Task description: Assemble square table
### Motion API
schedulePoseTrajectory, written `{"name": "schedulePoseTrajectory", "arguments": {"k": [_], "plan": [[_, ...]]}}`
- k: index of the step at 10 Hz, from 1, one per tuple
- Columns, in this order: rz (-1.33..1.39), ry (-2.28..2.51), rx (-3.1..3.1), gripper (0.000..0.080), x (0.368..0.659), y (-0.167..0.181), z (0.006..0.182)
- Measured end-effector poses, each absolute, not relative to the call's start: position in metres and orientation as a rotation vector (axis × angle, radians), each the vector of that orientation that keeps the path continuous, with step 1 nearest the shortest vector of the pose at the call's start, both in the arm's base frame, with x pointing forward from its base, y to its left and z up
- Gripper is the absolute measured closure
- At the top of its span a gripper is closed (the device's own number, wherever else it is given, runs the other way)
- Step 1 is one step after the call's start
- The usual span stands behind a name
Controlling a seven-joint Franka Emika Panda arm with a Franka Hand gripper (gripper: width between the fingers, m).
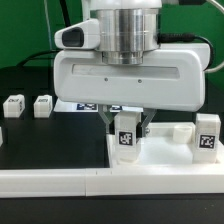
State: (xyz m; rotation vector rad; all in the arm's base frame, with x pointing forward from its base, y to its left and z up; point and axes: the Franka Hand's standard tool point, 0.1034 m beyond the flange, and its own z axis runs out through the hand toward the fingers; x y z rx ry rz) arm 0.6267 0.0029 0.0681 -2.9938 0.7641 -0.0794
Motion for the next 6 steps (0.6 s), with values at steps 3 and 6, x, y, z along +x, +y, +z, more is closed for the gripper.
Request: {"name": "schedulePoseTrajectory", "arguments": {"k": [3, 6], "plan": [[-0.054, 1.199, -2.831, 0.0512, 0.6266, 0.0001, 0.0674], [0.033, 1.815, -2.396, 0.0512, 0.6247, -0.0026, 0.0668]]}}
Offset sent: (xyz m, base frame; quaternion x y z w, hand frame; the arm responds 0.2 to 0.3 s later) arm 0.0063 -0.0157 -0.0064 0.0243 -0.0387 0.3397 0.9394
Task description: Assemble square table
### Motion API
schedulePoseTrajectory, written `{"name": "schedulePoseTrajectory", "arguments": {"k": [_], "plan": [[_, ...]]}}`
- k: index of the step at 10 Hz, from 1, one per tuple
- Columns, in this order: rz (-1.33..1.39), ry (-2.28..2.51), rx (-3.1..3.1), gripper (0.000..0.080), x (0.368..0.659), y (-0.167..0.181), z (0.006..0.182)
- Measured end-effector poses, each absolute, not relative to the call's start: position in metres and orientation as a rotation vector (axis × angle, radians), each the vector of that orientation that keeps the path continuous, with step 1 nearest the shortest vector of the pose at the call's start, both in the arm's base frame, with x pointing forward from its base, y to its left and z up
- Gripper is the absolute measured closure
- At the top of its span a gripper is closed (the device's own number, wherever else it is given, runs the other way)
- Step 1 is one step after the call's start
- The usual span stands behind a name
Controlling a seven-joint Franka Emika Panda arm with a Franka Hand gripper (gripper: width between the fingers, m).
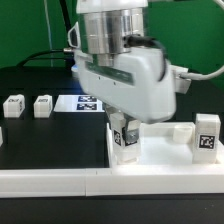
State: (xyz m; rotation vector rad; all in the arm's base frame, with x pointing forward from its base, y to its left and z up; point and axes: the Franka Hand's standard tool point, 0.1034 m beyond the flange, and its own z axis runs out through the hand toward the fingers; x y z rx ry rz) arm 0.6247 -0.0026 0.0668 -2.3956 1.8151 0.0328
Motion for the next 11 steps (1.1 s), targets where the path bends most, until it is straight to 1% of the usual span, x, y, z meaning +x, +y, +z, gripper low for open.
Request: {"name": "schedulePoseTrajectory", "arguments": {"k": [3, 5, 6, 7, 8, 9, 11], "plan": [[0.057, 2.223, -1.996, 0.0511, 0.625, 0.006, 0.065], [0.053, 2.179, -2.044, 0.0511, 0.625, 0.006, 0.065], [0.049, 2.13, -2.104, 0.0353, 0.625, 0.006, 0.065], [0.044, 1.93, -2.314, 0.0227, 0.625, 0.008, 0.066], [0.026, 1.718, -2.488, 0.0227, 0.626, 0.011, 0.068], [0.018, 1.634, -2.542, 0.0165, 0.626, 0.013, 0.069], [0.008, 1.483, -2.635, 0.0154, 0.626, 0.011, 0.068]]}}
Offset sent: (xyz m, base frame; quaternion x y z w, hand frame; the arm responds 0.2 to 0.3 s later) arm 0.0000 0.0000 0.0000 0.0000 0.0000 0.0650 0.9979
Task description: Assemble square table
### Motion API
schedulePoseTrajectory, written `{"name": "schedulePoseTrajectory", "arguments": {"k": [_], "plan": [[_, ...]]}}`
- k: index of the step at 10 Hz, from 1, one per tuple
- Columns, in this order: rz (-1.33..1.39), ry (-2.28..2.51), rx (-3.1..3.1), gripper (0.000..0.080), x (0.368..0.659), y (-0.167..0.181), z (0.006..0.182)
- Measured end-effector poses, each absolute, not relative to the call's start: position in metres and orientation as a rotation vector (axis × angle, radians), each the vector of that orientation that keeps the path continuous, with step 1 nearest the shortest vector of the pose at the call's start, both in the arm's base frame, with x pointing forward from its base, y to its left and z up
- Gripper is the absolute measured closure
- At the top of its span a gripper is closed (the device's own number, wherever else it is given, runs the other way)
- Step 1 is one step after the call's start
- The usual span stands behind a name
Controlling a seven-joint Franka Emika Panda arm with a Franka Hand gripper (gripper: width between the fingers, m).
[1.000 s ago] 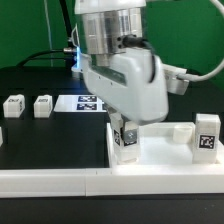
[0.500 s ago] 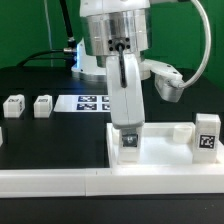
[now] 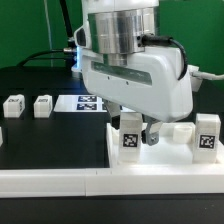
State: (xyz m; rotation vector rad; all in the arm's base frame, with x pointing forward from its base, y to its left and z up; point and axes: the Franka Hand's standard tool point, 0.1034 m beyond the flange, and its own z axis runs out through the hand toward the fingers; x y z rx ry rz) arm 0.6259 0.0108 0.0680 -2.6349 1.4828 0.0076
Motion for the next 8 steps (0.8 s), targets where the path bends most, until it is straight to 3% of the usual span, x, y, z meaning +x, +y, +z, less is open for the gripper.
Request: {"name": "schedulePoseTrajectory", "arguments": {"k": [5, 7, 8], "plan": [[-0.102, 0.478, -3.049, 0.015, 0.6318, 0.0069, 0.0714], [-0.098, 0.526, -3.041, 0.015, 0.6314, 0.0068, 0.0704], [-0.098, 0.526, -3.041, 0.0286, 0.6313, 0.0066, 0.0703]]}}
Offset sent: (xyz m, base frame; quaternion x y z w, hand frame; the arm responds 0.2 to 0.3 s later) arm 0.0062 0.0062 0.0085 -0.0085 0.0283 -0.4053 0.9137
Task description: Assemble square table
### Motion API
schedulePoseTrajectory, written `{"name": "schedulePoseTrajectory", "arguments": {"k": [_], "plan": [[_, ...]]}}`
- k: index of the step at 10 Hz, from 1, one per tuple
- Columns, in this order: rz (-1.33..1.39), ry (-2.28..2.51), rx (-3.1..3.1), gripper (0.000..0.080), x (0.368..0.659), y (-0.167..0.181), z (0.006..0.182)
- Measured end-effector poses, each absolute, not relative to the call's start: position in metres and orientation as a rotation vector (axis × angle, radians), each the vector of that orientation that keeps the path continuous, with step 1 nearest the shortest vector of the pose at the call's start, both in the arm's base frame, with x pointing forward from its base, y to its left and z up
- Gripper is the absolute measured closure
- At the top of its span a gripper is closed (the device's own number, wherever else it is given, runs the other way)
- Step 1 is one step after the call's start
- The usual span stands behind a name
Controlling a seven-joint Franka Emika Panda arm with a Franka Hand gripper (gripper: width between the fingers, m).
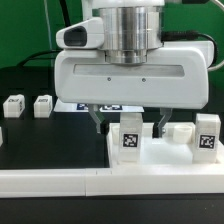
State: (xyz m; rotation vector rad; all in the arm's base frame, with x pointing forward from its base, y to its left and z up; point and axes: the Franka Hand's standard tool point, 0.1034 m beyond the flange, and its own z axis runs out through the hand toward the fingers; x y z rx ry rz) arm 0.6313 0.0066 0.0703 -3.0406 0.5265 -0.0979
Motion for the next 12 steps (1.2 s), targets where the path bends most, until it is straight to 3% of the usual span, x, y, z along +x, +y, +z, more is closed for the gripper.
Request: {"name": "schedulePoseTrajectory", "arguments": {"k": [1, 2, 3, 6, 10, 12], "plan": [[-0.094, 0.65, -3.012, 0.0286, 0.6313, 0.0071, 0.0701], [-0.089, 0.773, -2.981, 0.0424, 0.6311, 0.0072, 0.0698], [-0.083, 0.87, -2.955, 0.0509, 0.6302, 0.0051, 0.0691], [-0.067, 1.341, -2.766, 0.0509, 0.6293, 0.0026, 0.0686], [0.049, 2.189, -2.065, 0.0509, 0.6266, 0.0033, 0.0668], [0.061, 2.341, -1.884, 0.0509, 0.6265, 0.0037, 0.0667]]}}
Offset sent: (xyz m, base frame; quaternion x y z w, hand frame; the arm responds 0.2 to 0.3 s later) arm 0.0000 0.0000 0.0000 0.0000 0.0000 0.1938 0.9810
